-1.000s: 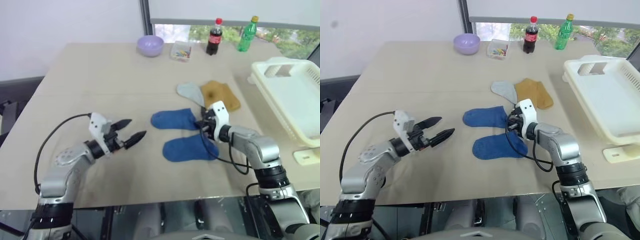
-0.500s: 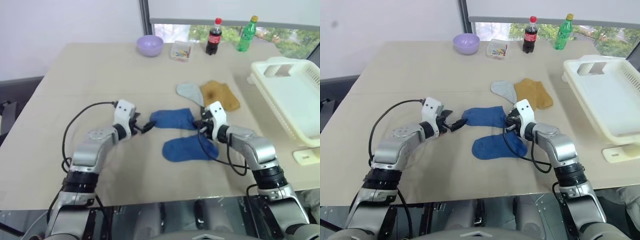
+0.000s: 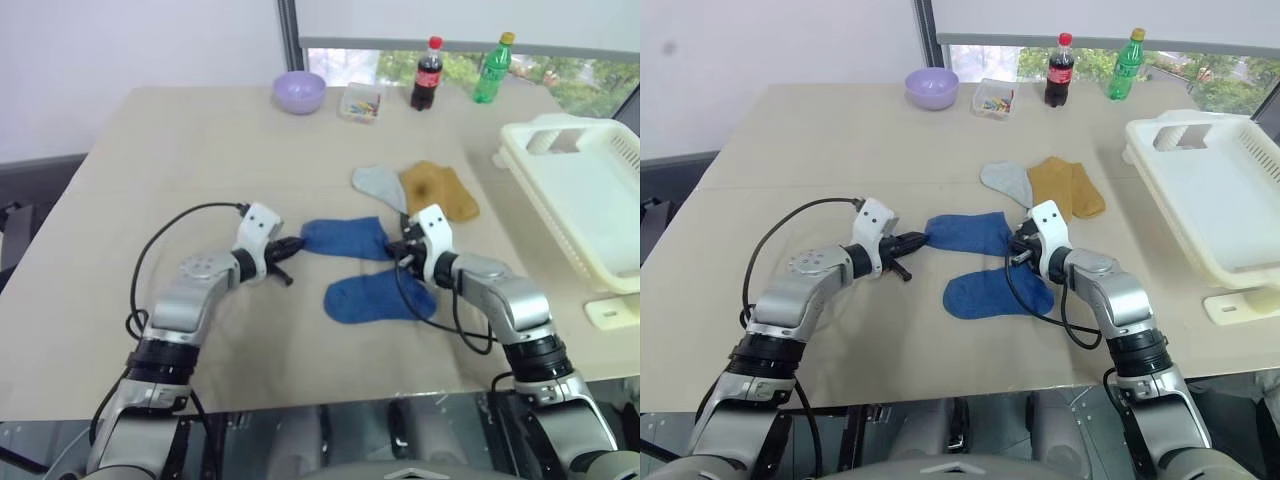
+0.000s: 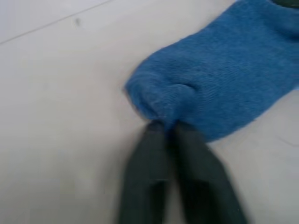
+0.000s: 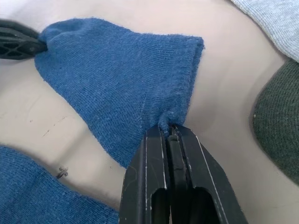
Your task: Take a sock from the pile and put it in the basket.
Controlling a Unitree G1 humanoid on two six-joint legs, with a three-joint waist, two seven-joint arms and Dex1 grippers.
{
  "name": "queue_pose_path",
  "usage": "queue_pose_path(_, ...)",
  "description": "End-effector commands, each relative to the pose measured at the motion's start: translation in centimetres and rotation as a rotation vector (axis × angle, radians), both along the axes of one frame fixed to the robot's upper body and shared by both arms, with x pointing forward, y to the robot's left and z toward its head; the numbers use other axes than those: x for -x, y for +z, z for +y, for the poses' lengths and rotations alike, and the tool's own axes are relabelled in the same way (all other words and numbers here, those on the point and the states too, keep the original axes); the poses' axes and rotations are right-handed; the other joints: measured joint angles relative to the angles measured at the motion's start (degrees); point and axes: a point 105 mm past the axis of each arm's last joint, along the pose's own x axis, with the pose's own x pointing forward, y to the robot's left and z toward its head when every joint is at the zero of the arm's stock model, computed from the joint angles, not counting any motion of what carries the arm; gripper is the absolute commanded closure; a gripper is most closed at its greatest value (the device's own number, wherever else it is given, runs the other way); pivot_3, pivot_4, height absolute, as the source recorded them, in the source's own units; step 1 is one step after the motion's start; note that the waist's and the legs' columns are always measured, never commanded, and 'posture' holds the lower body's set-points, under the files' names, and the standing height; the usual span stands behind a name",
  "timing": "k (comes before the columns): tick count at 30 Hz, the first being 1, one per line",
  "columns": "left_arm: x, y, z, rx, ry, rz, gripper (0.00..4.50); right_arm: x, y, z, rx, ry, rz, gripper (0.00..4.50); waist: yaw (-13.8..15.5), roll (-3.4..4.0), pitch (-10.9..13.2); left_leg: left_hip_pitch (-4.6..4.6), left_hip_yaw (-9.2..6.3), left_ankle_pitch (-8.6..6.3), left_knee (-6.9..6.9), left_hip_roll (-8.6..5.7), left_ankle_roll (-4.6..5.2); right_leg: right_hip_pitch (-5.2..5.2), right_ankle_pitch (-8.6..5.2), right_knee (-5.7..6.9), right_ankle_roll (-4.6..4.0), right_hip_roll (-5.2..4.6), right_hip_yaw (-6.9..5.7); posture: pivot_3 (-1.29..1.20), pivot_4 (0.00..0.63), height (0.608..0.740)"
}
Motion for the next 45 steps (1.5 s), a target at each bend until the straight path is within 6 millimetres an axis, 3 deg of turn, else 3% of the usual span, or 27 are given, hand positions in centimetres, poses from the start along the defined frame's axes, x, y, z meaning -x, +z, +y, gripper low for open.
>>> queue_pose_path(1,0.8,-1.9,1.0,-0.021,0.032,0.069,4.46,0.3,0.2,0.2,-0.001,0.014,-0.015,4.50,-0.05,0.01,-0.01,0.01,0.00,0.00,0.00,0.00,0.00,0.00,0.00,0.00,0.00,0.00,0.00,0.00,0.150,0.729)
queue_pose_path(4,0.9,-1.4,1.1,0.034,0.044,0.051,4.46,0.3,0.8,0.4,-0.011,0.022,-0.037,4.50,-0.16,0.01,-0.01,0.01,0.02,0.00,0.00,0.01,0.00,-0.01,0.00,0.00,0.00,0.00,0.01,0.00,0.150,0.729)
queue_pose_path(8,2.7,2.3,-0.6,0.347,0.013,-0.013,4.46,0.9,1.8,0.1,-0.022,0.026,-0.044,4.50,-0.21,0.01,0.01,-0.05,0.03,0.00,0.00,0.04,0.00,-0.05,0.00,-0.02,0.01,0.00,0.02,0.00,0.150,0.729)
queue_pose_path(12,6.6,5.1,-2.1,0.565,-0.072,-0.059,4.46,2.9,3.3,-1.1,-0.037,0.020,-0.065,4.50,0.24,-0.03,0.04,-0.27,-0.09,0.00,0.00,0.03,0.00,-0.14,0.05,-0.09,0.08,-0.07,-0.02,0.00,0.150,0.729)
queue_pose_path(15,9.3,5.8,-2.6,0.613,-0.095,-0.059,4.46,5.1,4.7,-1.9,-0.053,0.041,-0.075,4.50,0.30,-0.03,0.04,-0.28,-0.34,-0.01,-0.01,0.00,0.00,-0.13,0.02,-0.13,0.05,-0.16,-0.02,0.00,0.150,0.729)
queue_pose_path(20,12.6,4.5,-3.5,0.509,-0.110,0.003,4.46,8.6,5.5,-3.2,-0.043,0.075,-0.051,4.50,0.21,-0.04,0.04,-0.08,-0.41,-0.01,0.00,-0.05,0.00,0.02,-0.04,-0.16,0.03,-0.17,-0.05,0.00,0.150,0.729)
queue_pose_path(24,13.7,3.4,-3.3,0.459,-0.081,0.018,4.46,9.7,4.8,-4.2,-0.026,0.034,-0.011,4.50,0.23,-0.02,0.03,-0.03,-0.47,0.02,0.01,-0.03,-0.05,0.01,-0.11,-0.13,0.13,-0.16,-0.08,0.00,0.150,0.729)
queue_pose_path(33,14.3,0.5,-3.4,0.391,-0.035,0.028,4.46,9.4,3.5,-5.1,-0.003,-0.050,0.025,4.50,0.19,-0.01,0.04,-0.13,-0.47,0.01,-0.01,-0.04,-0.05,-0.01,-0.04,-0.32,0.01,-0.18,-0.09,0.00,0.150,0.729)
queue_pose_path(45,14.7,-1.9,-4.4,0.412,-0.081,0.043,4.46,9.4,3.2,-5.2,0.016,-0.064,0.032,4.50,0.28,-0.01,0.05,-0.24,-0.57,0.00,-0.17,-0.02,-0.04,-0.03,-0.02,-0.56,-0.03,-0.20,-0.20,0.00,0.150,0.729)
